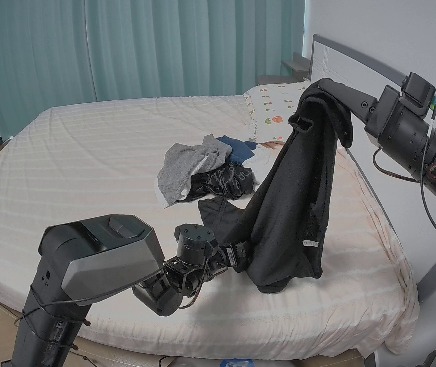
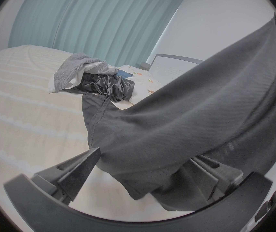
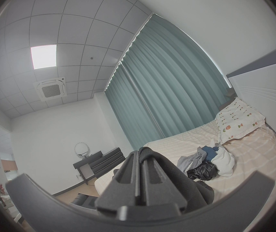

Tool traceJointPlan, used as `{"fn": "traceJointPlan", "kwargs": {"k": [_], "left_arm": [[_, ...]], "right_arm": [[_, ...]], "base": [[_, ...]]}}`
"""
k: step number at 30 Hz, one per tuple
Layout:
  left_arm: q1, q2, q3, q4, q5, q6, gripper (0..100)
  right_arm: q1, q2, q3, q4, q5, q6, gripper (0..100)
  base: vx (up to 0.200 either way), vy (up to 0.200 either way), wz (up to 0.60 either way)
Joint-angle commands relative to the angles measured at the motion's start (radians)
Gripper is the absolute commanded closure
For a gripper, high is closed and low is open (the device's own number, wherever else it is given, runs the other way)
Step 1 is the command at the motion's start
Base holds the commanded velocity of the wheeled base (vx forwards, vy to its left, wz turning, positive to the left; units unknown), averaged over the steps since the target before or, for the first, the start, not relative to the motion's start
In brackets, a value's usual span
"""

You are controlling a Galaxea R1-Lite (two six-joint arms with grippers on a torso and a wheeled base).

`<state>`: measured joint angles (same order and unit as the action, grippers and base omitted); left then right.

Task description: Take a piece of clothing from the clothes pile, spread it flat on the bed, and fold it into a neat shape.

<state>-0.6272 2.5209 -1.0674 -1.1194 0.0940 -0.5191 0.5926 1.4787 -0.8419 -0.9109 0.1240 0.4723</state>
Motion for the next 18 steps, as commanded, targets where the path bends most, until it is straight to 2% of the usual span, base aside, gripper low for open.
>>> {"fn": "traceJointPlan", "kwargs": {"k": [1, 6, 7, 12, 18], "left_arm": [[0.006, 0.061, -0.057, 0.000, 0.026, -0.027, 0], [0.023, 0.049, -0.034, 0.000, 0.032, -0.035, 0], [0.023, 0.049, -0.034, 0.000, 0.032, -0.035, 100], [0.038, -0.045, 0.078, -0.005, 0.030, -0.027, 100], [0.121, -0.152, 0.142, -0.043, 0.024, -0.013, 100]], "right_arm": [[0.004, -0.005, 0.000, 0.000, 0.000, 0.000, 100], [0.001, -0.005, 0.009, -0.002, 0.000, 0.000, 100], [0.001, -0.005, 0.009, -0.002, 0.000, 0.000, 100], [-0.020, 0.008, 0.012, 0.000, 0.003, 0.002, 100], [-0.043, 0.029, 0.047, -0.002, 0.011, 0.008, 100]], "base": [[0.000, 0.000, 0.00], [0.000, 0.000, 0.00], [0.000, 0.000, 0.00], [0.000, 0.000, 0.00], [0.000, 0.000, 0.00]]}}
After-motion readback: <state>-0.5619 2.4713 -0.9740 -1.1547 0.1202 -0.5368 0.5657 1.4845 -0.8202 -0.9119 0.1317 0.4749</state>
